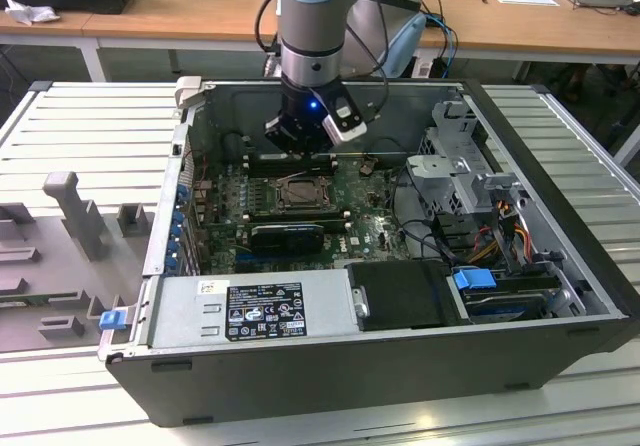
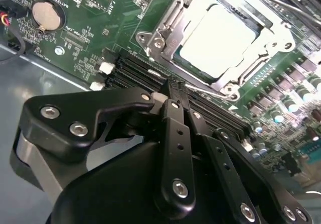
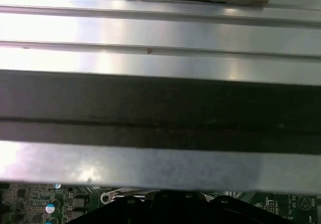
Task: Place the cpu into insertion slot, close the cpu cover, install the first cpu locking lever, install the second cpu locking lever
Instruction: 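Install the first cpu locking lever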
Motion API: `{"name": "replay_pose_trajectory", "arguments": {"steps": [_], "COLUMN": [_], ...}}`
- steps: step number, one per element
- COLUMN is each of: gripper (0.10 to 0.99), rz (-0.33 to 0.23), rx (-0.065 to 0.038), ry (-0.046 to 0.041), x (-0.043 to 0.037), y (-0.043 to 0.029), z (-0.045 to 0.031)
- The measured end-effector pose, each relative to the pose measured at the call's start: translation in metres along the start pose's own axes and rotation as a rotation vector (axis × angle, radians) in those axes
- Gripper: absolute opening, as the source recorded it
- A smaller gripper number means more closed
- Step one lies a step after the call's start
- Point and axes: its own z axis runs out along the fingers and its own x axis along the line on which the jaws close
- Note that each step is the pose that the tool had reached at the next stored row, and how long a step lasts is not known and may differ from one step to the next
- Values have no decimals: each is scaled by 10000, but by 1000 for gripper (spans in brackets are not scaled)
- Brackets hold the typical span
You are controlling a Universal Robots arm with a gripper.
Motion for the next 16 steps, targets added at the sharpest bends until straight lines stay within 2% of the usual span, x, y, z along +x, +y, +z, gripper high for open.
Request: {"name": "replay_pose_trajectory", "arguments": {"steps": [5,12,16], "gripper": [106,106,106], "rz": [-1,0,-1], "rx": [0,2,58], "ry": [0,1,2], "x": [-54,-54,-54], "y": [-6,-11,-11], "z": [47,86,90]}}
